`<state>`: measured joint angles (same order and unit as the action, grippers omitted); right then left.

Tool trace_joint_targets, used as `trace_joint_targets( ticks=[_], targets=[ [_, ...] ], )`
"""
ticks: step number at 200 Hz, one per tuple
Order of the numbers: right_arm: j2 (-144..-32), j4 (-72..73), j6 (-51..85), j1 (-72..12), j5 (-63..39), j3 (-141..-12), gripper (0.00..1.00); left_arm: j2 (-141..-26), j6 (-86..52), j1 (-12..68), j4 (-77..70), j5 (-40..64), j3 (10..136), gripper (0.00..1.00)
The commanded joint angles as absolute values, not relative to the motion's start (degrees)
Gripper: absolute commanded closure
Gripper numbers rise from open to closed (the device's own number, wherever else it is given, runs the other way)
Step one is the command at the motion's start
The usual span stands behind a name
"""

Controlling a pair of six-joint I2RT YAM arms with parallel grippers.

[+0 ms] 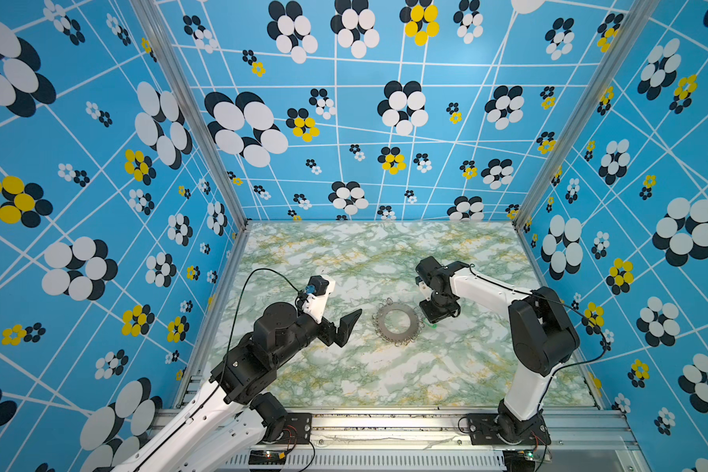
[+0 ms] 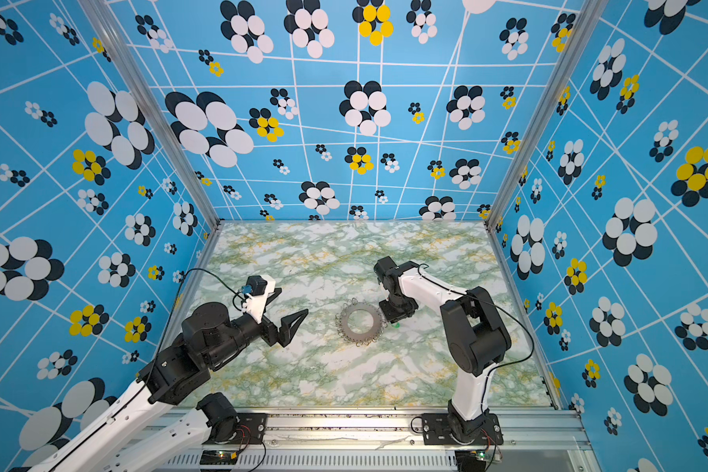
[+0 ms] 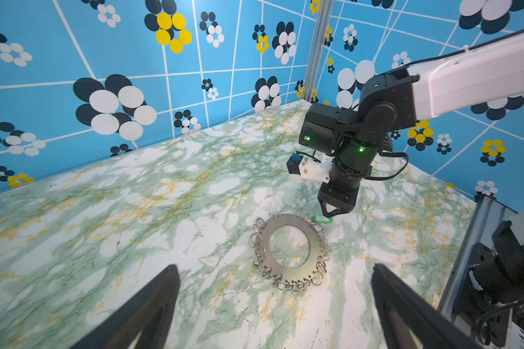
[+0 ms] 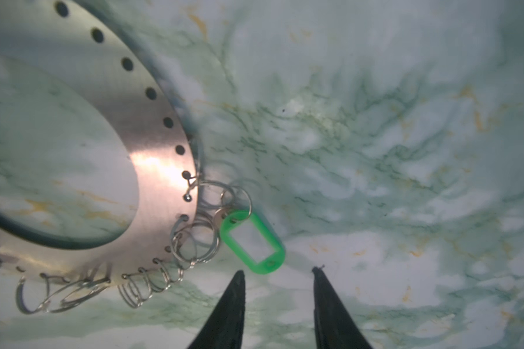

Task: Attach keys to a key ring
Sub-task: Place the keyring at the center of the table, then reset both arms

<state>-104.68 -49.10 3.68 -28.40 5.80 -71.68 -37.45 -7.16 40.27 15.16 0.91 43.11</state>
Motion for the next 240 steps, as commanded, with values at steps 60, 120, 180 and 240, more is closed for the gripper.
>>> trace_joint_targets(
  ticks=[60,120,180,240],
  targets=[
    [-85.8,-34.1,6.4,-21.7,7.1,-61.4,0.28,-42.6,-8.3,25.2,12.7,-1.7,39.3,0.01],
    [-79.1,-12.8,3.1,-13.6,11.4,-53.6,0.01,-46.8,-4.4,11.4,-6.5,-0.1,29.8,0.01],
    [-80.2,24.8,-6.6,-11.0,16.0,-35.1,0.01,-56.7,-1.8,3.6,-22.9,-0.9,23.1,0.01],
    [-83.3,41.8,-5.0,-8.9,14.5,-25.5,0.01,-66.0,0.9,0.7,-39.9,0.4,17.9,0.01]
  ],
)
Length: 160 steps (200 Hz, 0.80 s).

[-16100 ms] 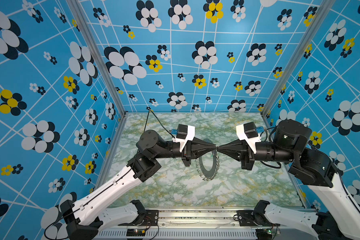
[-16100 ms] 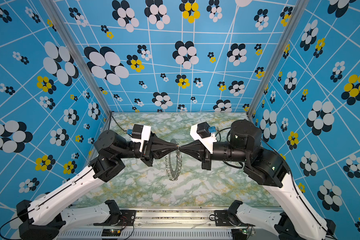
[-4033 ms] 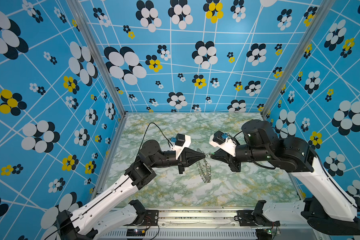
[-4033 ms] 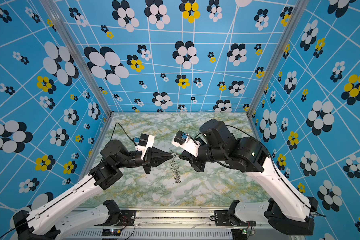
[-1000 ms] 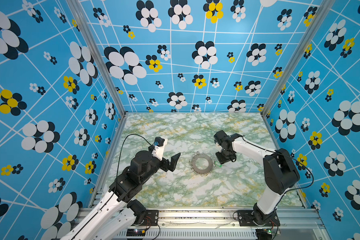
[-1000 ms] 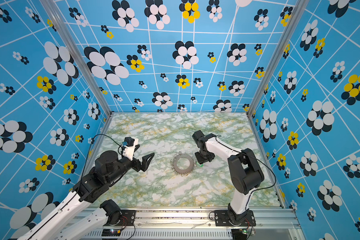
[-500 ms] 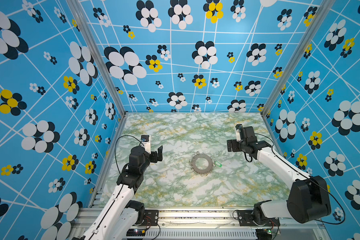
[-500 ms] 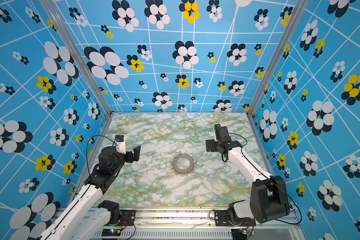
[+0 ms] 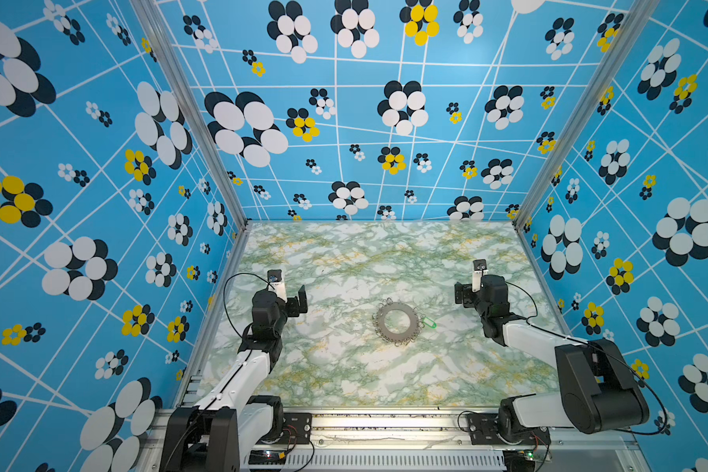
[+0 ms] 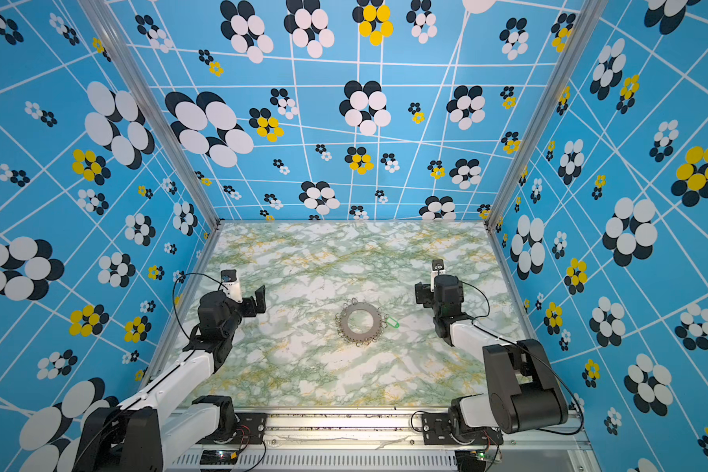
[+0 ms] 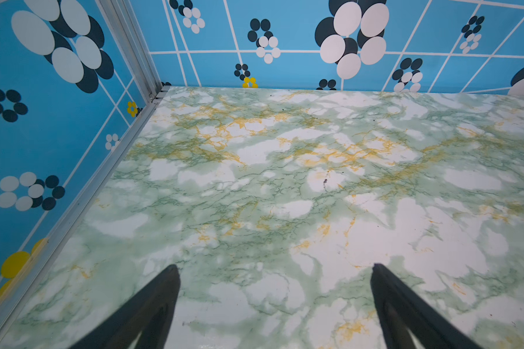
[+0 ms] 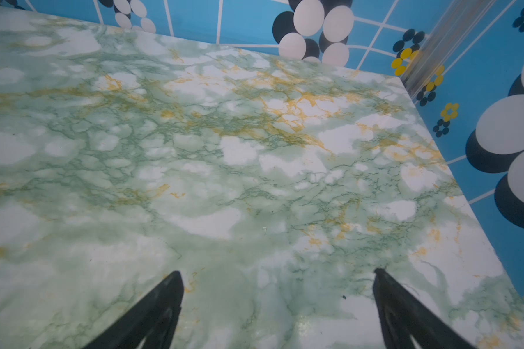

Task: Attach keys to a key ring
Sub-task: Reset both arms

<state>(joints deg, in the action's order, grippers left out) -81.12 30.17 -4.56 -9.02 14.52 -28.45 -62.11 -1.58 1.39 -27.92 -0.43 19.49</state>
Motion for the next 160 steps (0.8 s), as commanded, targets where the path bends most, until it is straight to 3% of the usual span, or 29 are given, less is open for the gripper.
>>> trace_joint_targets(
  ticks=[1,96,160],
  targets=[
    [-83.4,42.0,-5.0,-8.9,14.5,-25.5,0.01,-66.2,0.9,0.7,-40.3,0.5,17.8,0.01],
    [-84.1,49.4,-4.8,-8.6,14.3,-21.7,0.01,-89.4,2.4,3.0,-61.2,-1.2,18.2,0.0],
    [-84.4,51.7,-3.5,-7.4,13.5,-20.6,0.01,-89.4,1.4,3.3,-60.8,-4.6,18.2,0.01]
  ],
)
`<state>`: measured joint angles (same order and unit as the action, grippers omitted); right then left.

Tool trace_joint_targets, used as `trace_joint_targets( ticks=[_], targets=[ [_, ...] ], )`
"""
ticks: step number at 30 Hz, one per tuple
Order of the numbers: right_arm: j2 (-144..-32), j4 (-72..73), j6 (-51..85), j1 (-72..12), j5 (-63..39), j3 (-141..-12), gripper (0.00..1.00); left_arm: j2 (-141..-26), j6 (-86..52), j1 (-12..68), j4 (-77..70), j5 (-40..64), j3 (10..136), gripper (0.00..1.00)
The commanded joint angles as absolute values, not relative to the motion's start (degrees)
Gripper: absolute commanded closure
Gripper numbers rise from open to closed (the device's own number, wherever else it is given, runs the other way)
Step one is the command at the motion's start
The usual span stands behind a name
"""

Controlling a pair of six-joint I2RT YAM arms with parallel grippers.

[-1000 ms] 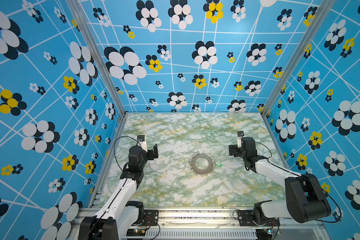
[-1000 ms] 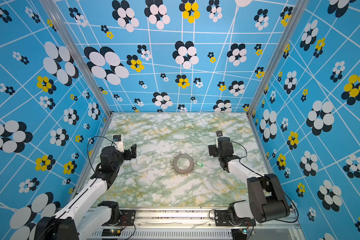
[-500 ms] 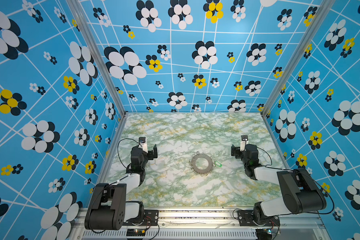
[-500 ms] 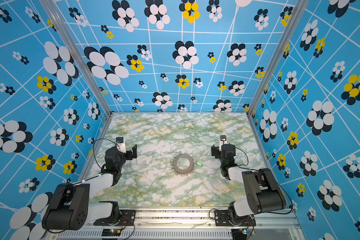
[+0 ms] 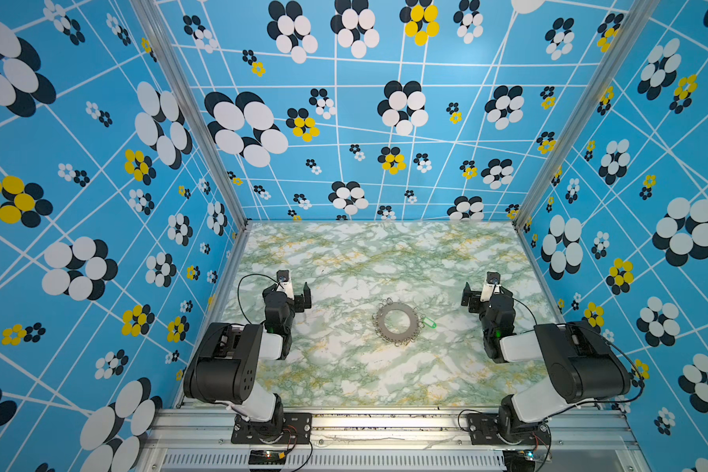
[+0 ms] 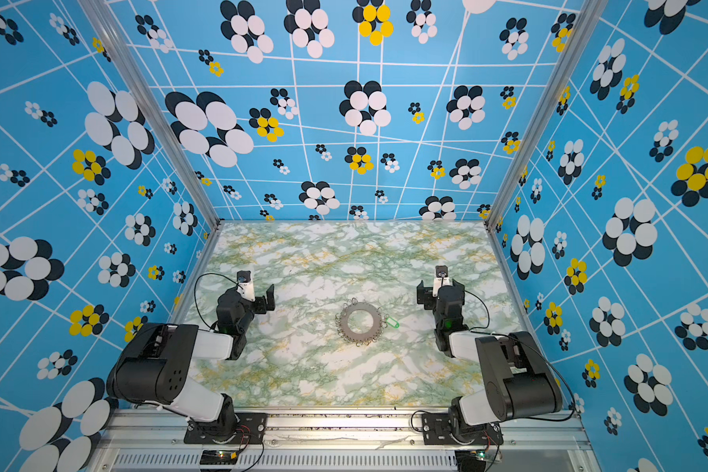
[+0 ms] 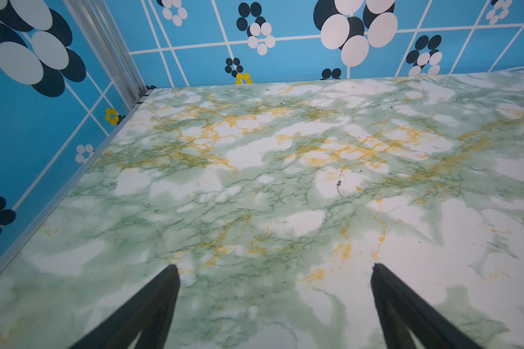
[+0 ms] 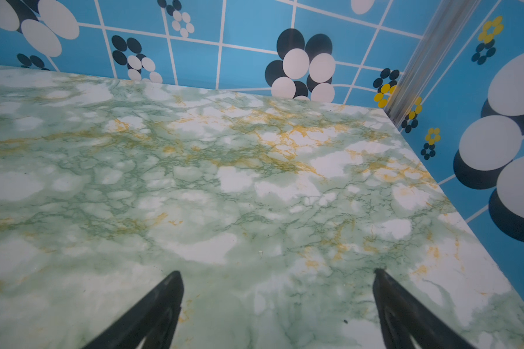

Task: Attach keys to a key ring
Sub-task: Reset both arms

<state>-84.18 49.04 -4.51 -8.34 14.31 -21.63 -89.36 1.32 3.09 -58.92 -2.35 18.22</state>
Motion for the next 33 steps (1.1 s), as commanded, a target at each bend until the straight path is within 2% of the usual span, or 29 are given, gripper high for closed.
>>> trace_joint_targets(
  ticks=[1,7,16,21,29,33],
  targets=[
    [-84.5,51.7,-3.4,-7.3,13.4,-20.6,0.01,-89.4,1.3,3.3,-60.8,-4.7,18.3,0.01],
    [-90.2,68.3,-2.6,-4.5,9.8,-14.6,0.01,-89.4,1.0,3.2,-60.6,-5.5,18.4,0.01],
    [-90.2,66.8,-2.2,-4.7,12.0,-15.3,0.01,-89.5,0.7,3.2,-60.0,-6.2,18.8,0.01],
    [-90.3,64.8,-2.2,-5.9,17.3,-16.7,0.01,-89.4,0.5,3.0,-59.4,-6.3,19.1,0.01],
    [-90.3,62.5,-1.7,-5.9,17.6,-17.9,0.01,-89.4,-0.1,2.6,-59.9,-6.5,18.8,0.01],
    [-90.4,65.9,-2.1,-6.0,17.6,-16.2,0.01,-89.3,-0.3,2.5,-59.3,-7.0,19.1,0.01]
  ],
)
